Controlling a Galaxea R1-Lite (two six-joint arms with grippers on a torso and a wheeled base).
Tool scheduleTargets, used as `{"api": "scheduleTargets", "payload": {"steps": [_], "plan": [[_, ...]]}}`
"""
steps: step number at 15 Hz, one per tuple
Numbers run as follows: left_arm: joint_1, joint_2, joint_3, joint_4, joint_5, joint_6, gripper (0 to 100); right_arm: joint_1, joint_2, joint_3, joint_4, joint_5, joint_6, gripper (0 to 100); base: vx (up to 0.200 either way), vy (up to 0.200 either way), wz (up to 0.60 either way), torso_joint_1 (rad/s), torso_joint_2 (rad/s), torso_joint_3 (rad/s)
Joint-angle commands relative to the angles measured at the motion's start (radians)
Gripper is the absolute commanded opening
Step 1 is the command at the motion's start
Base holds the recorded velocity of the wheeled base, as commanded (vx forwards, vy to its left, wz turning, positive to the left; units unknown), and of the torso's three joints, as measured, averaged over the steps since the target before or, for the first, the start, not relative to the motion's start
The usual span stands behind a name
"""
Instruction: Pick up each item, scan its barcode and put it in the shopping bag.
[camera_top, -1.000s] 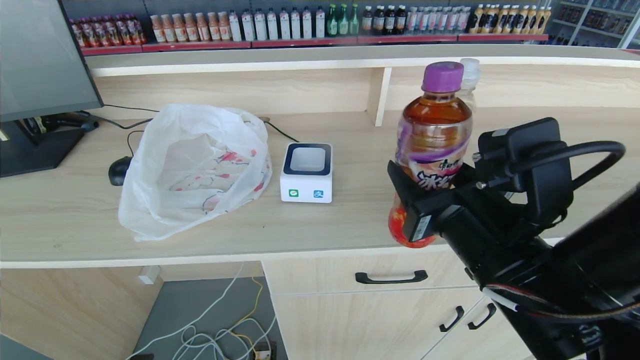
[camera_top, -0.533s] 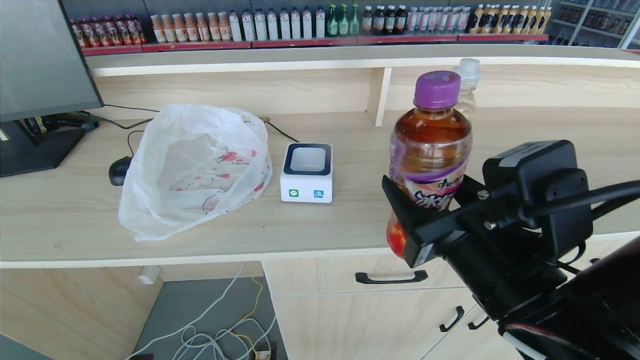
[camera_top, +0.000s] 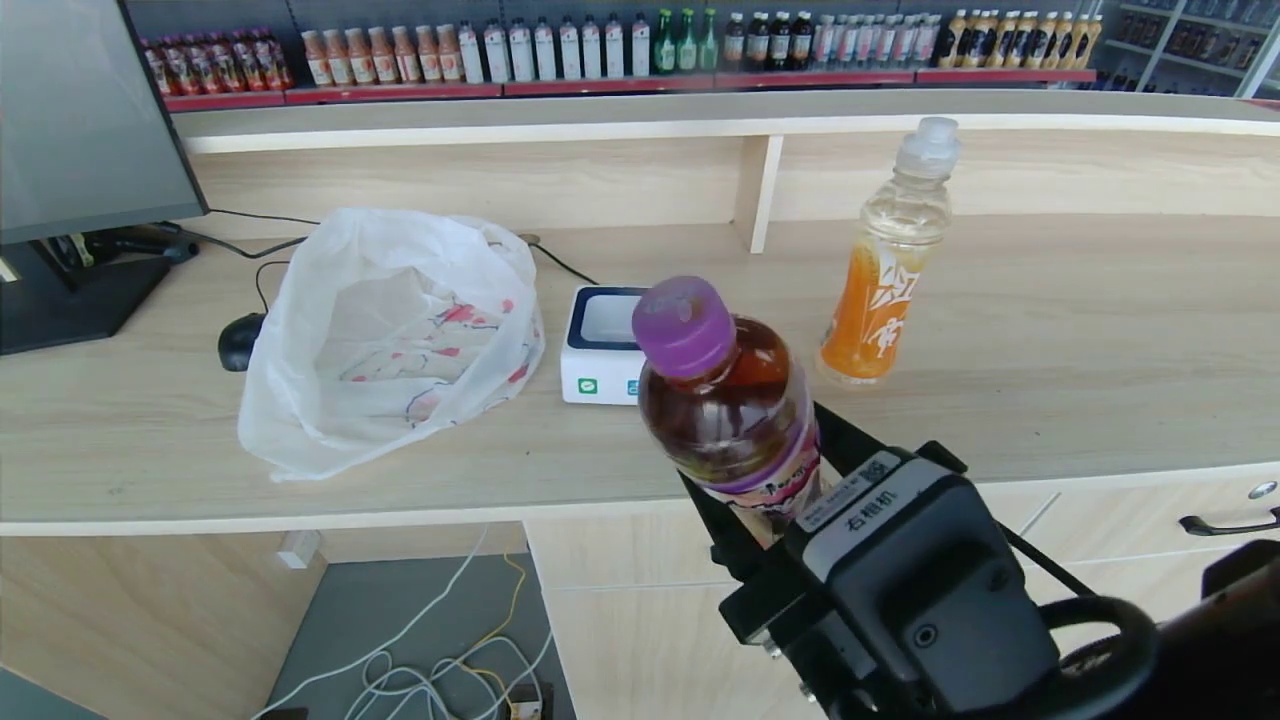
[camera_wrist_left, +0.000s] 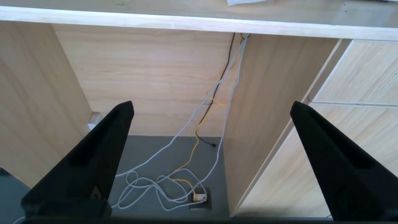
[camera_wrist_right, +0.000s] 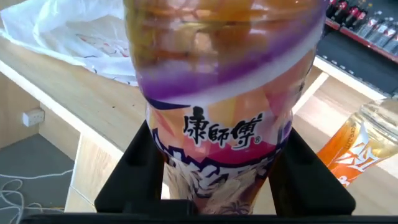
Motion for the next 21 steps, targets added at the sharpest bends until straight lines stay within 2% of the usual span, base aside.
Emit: {"api": "scheduleTargets", "payload": {"steps": [1, 4, 10, 16, 21], "plan": [[0.0, 0.0, 0.0, 0.001, 0.0, 0.0, 100, 0.006, 0.015, -0.017, -0.001, 0.039, -0.062, 0, 0.0, 0.0, 0.0, 0.0, 0.0, 0.0], [0.0, 0.0, 0.0, 0.0, 0.0, 0.0, 100, 0.008, -0.001, -0.02, -0.001, 0.088, -0.179, 0, 0.0, 0.0, 0.0, 0.0, 0.0, 0.0], [0.0, 0.0, 0.0, 0.0, 0.0, 0.0, 100, 0.008, -0.042, -0.025, -0.001, 0.269, -0.482, 0, 0.0, 0.0, 0.0, 0.0, 0.0, 0.0], [0.0, 0.0, 0.0, 0.001, 0.0, 0.0, 100, 0.008, -0.04, -0.03, -0.001, 0.376, -0.628, 0, 0.0, 0.0, 0.0, 0.0, 0.0, 0.0], [0.0, 0.0, 0.0, 0.001, 0.0, 0.0, 100, 0.009, -0.036, -0.019, -0.001, 0.503, -0.809, 0, 0.0, 0.0, 0.0, 0.0, 0.0, 0.0]]}}
